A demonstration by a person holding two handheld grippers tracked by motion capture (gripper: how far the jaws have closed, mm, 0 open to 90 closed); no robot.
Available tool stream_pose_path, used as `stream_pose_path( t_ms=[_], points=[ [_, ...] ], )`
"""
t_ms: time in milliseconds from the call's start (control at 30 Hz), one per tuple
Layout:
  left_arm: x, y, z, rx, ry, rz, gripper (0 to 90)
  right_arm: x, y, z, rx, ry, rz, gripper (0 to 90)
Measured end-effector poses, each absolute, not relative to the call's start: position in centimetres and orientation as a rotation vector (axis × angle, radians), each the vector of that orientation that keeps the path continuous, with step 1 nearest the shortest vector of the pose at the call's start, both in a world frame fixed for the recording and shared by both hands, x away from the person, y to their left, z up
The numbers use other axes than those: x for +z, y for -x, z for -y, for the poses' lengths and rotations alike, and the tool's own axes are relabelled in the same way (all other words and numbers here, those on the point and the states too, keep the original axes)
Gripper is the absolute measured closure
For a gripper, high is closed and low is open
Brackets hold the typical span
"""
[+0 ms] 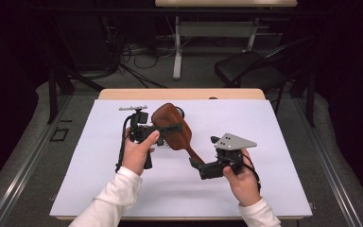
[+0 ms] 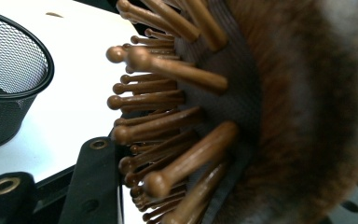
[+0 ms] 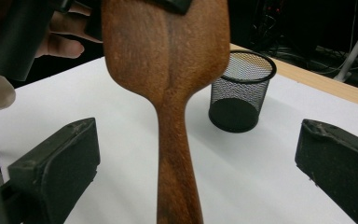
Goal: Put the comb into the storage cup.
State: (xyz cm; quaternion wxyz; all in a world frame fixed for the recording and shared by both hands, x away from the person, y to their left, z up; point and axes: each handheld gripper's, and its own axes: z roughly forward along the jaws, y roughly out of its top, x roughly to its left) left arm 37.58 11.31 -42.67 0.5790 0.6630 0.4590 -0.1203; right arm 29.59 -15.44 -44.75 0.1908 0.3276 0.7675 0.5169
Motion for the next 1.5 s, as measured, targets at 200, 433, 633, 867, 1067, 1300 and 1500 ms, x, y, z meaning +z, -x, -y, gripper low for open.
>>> stream_pose_path(
  t_ms=[200,433,633,867,1067,1300,1500],
  points=[
    [-42.7,-37.6,-11.3,-0.276,-1.551,-1.068,50.2,-44.5,-29.8,16.3,1.464,-0.942,-2.144,0.0],
    [-42.9,-37.8,-11.3,-0.280,-1.559,-1.052,50.1,-44.3,-29.7,16.7,1.461,-0.934,-2.136,0.0],
    [-43.2,-38.1,-11.3,-0.299,-1.548,-1.031,50.0,-44.5,-29.8,16.7,1.455,-0.925,-2.148,0.0],
    [-43.5,-38.8,-11.4,-0.283,-1.535,-1.046,49.9,-44.7,-30.0,16.8,1.453,-0.937,-2.149,0.0],
    [-43.8,-39.3,-11.6,-0.257,-1.517,-1.048,49.8,-44.6,-30.1,17.1,1.461,-0.944,-2.143,0.0],
    [-43.8,-39.9,-11.9,-0.227,-1.501,-1.064,49.8,-44.9,-30.3,17.4,1.455,-0.962,-2.142,0.0],
    [-43.8,-40.3,-12.4,-0.180,-1.495,-1.089,49.7,-44.9,-30.4,17.5,1.452,-0.966,-2.143,0.0]
  ],
)
